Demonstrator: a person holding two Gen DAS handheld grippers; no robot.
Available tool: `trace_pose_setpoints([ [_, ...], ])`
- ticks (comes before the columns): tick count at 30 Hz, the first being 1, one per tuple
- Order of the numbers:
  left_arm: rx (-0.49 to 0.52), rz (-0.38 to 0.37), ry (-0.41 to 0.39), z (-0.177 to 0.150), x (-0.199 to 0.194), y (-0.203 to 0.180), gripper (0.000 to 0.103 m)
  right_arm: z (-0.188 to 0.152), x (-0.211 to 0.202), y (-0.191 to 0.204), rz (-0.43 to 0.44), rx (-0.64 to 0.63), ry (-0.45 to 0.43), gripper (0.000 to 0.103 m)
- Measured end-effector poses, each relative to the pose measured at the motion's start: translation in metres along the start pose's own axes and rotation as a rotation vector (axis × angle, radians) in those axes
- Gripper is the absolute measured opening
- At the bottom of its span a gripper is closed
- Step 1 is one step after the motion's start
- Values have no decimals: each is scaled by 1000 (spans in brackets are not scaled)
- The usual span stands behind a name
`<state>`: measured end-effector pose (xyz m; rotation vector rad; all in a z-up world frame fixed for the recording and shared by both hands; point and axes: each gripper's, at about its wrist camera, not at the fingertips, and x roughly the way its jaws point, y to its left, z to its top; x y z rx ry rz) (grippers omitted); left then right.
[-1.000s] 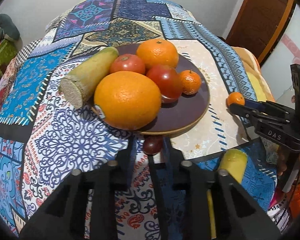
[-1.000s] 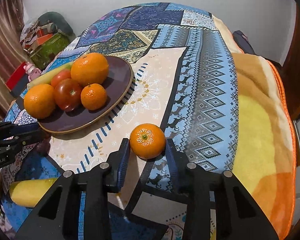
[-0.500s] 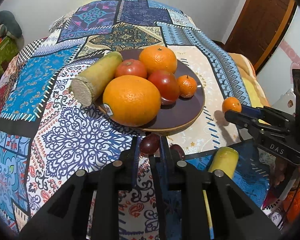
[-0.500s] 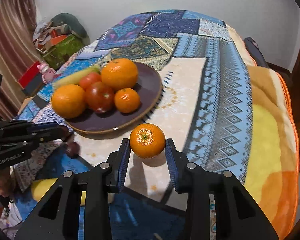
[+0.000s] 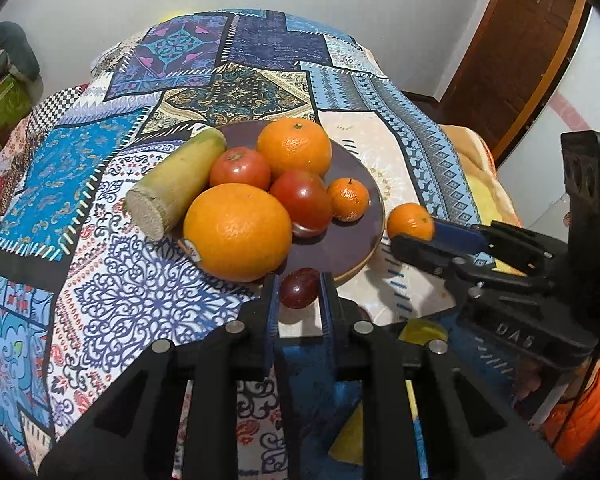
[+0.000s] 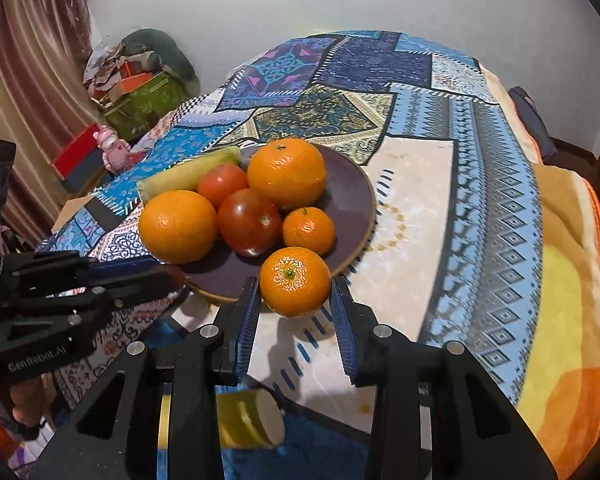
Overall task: Organize fruits
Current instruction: 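Carry the plum onto the plate with the left tool while the right tool sets the tangerine there, then grasp the yellow-green cucumber with the right tool while the left tool approaches another plum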
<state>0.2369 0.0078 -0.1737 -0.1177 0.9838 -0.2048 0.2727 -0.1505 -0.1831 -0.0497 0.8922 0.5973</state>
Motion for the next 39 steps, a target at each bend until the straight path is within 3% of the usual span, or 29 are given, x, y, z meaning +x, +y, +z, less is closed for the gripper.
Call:
trace_pose_setpoints([
  [13, -27, -27, 13, 8, 19, -3, 19, 6, 20, 3, 11, -4, 30, 33],
  [26, 4, 3, 26, 6, 23, -8, 20, 7, 25, 4, 14, -7, 50, 34],
  [39, 23, 37, 21, -14, -10, -4, 20, -12, -19, 3, -26, -22, 24, 34],
])
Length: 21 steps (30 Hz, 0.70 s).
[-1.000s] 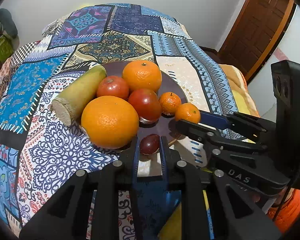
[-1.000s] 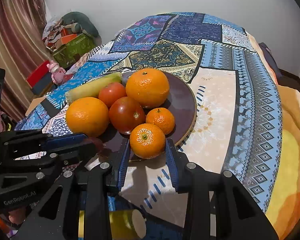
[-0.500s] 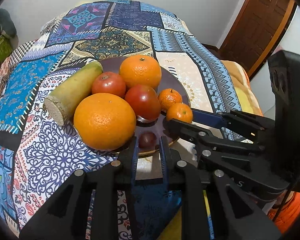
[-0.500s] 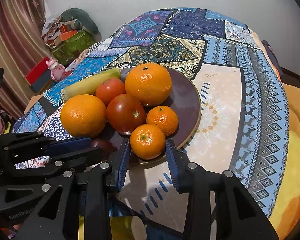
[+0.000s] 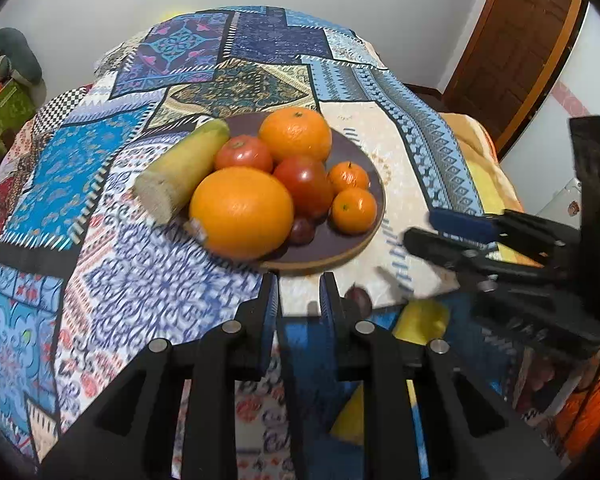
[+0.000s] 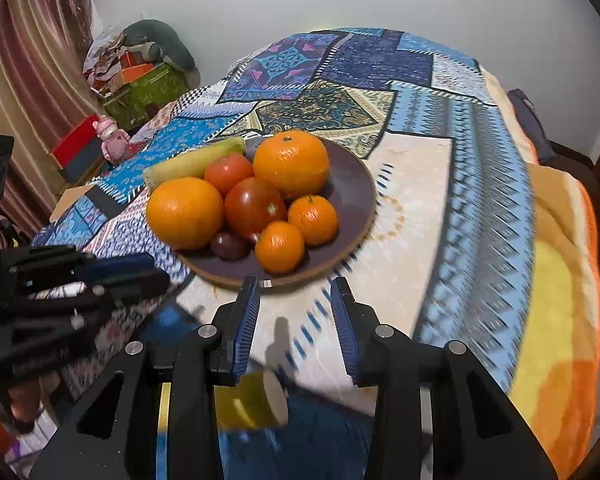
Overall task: Organize fruits
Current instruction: 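Grasp the yellow-green cucumber with the right tool while the left tool approaches another plum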
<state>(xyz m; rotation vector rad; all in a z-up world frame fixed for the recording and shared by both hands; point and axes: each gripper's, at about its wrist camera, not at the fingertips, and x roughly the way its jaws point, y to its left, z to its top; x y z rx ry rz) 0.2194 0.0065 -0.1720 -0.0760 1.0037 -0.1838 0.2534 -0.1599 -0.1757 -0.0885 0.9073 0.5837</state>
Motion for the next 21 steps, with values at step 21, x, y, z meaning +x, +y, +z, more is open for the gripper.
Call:
trace_pose_setpoints([
  [21, 32, -48, 74, -61, -12, -16, 23, -51, -15, 17, -36, 3, 90, 37],
])
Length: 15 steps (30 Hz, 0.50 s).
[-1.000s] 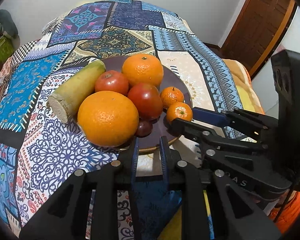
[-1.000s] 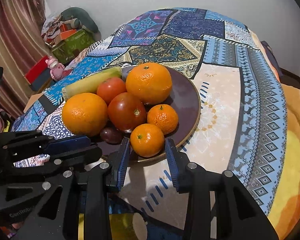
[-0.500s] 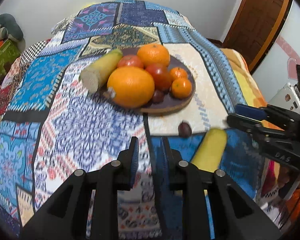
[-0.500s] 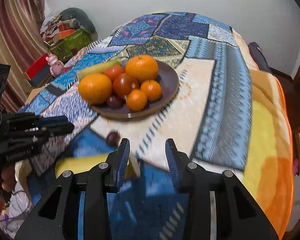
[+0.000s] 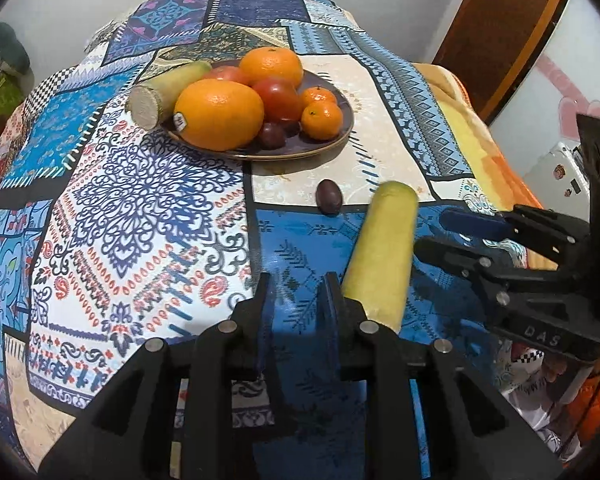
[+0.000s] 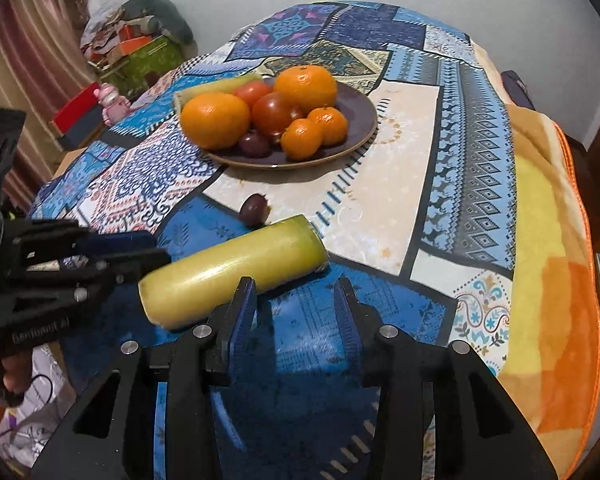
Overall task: Organize fruits
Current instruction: 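Grasp the yellow-green cucumber with the right tool while the left tool approaches another plum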
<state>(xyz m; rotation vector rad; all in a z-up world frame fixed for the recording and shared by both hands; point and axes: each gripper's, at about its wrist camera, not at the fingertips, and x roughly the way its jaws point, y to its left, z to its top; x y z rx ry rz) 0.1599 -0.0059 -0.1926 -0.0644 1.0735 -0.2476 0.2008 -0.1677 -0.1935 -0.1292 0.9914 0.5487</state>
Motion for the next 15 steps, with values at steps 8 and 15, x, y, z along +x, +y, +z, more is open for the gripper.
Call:
trace_pose_setpoints([
  [8, 40, -58, 7, 1, 15, -29, 28, 3, -10, -12, -51, 22, -8, 37],
  [15, -26, -45, -10, 3, 4, -8, 30, 6, -10, 8, -17, 9, -19, 44],
])
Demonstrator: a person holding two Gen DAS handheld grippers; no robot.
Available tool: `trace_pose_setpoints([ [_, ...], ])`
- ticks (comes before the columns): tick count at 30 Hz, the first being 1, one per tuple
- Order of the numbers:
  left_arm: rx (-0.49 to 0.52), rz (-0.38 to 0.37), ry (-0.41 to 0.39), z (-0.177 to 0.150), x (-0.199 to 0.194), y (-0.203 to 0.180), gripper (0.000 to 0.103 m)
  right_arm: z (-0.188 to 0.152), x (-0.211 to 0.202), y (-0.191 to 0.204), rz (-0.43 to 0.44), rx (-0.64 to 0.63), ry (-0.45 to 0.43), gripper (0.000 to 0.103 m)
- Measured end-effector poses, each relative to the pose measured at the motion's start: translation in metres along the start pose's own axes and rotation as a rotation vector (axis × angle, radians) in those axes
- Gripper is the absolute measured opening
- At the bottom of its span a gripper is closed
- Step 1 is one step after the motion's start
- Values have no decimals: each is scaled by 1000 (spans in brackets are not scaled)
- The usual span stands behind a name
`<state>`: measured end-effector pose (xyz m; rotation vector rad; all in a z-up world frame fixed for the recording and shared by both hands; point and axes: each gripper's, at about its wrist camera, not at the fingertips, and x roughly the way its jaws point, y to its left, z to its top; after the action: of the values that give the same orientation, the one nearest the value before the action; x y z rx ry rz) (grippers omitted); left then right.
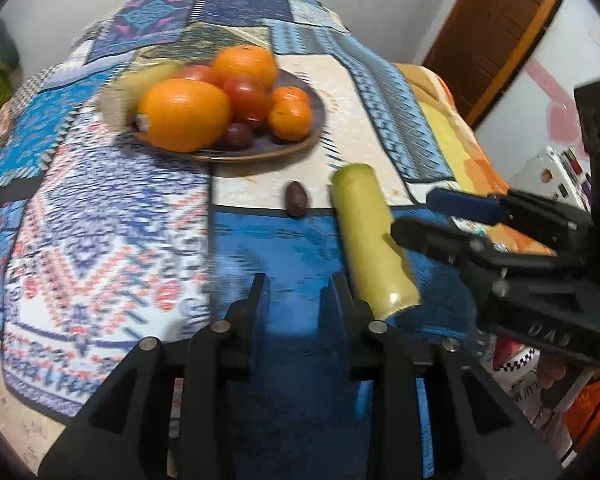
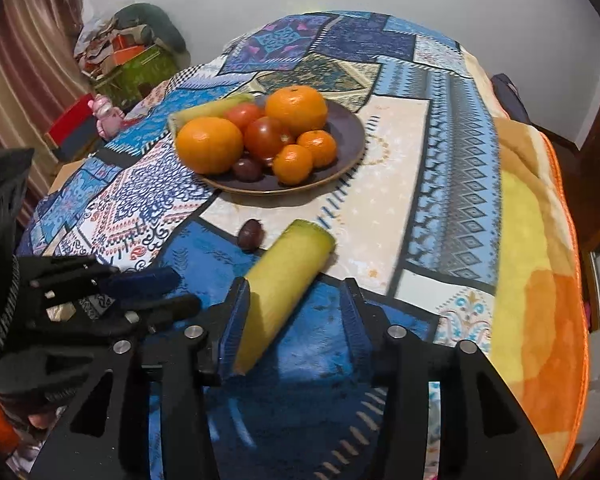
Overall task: Organize fruits
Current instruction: 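Grasp the yellow-green cucumber with the right tool while the left tool approaches another plum, then lift the cucumber with the right tool while the left tool grasps the plum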
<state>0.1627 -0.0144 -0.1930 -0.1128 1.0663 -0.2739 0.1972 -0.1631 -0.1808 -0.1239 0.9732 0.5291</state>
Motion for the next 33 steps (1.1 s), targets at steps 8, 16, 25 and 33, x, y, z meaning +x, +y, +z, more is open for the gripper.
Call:
trace_pose_setpoints([
  [8, -35, 51, -14, -6, -16, 28, 30, 1, 27, 15, 14, -1, 31, 50],
  [16, -9, 45, -1, 6, -3, 13, 30, 1, 19, -6, -25, -2, -16, 33],
  [25, 39, 51, 21, 35, 30, -11, 30, 11, 14, -32, 32, 38, -27, 24],
  [33, 60, 81, 43, 53, 51, -18, 29, 4, 36, -30, 44, 16, 0, 35],
])
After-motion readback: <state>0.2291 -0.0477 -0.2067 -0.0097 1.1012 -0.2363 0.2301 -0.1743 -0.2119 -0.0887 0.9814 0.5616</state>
